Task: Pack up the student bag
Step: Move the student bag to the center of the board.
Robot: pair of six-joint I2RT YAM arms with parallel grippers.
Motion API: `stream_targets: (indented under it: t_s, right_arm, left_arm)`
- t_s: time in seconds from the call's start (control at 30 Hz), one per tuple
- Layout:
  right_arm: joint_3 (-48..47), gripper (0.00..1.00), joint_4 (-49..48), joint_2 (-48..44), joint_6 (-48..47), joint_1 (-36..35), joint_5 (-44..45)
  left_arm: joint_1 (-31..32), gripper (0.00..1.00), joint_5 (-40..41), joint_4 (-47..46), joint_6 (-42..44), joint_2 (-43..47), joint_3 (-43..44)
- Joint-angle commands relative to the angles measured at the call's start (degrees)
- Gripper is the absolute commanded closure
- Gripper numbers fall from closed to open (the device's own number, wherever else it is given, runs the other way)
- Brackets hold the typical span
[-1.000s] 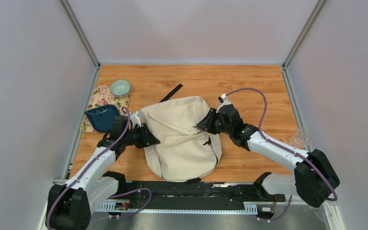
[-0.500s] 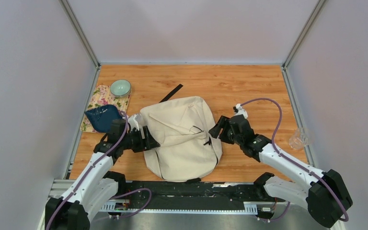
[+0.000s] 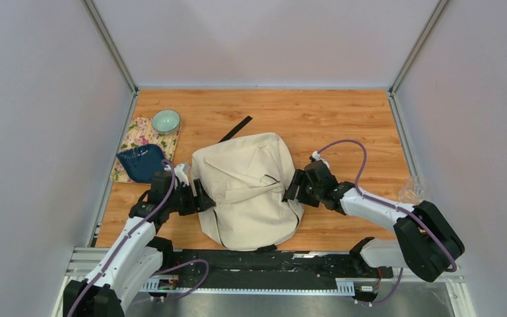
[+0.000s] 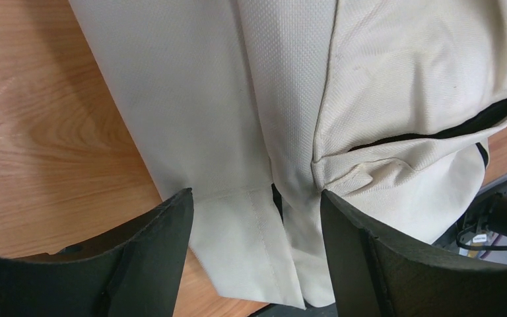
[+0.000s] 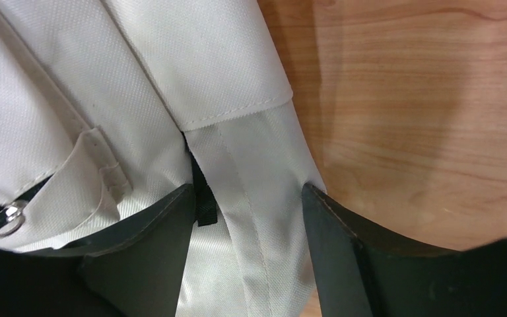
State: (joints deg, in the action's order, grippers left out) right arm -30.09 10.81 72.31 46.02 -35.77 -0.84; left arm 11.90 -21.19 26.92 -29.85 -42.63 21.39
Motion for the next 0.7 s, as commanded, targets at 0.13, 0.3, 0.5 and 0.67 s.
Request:
stream_targets:
  t_s: [0.13, 0.3, 0.5, 0.67]
  right_arm:
    - [2.4, 0.36, -10.28, 2.48, 4.68, -0.18, -9.0]
    - [5.91, 0.37, -12.48, -2.69, 8.38, -0.35, -7.08]
    - [9.87, 0.37, -8.63, -12.18, 12.42, -0.79, -1.64]
    - [9.26, 0.37, -3.43, -18.43, 11.81, -0.79, 2.67]
  left_arm:
    - [-0.12, 0.22, -13.25, -14.86, -4.16, -4.12, -6.18]
    - [0.75, 0.23, -15.9, -24.01, -6.63, -13.15, -3.47]
    - [6.46, 0.23, -15.81, -29.81, -8.03, -23.7, 3.83]
    - [7.61, 0.24, -15.2, -31.93, -8.39, -29.25, 8.93]
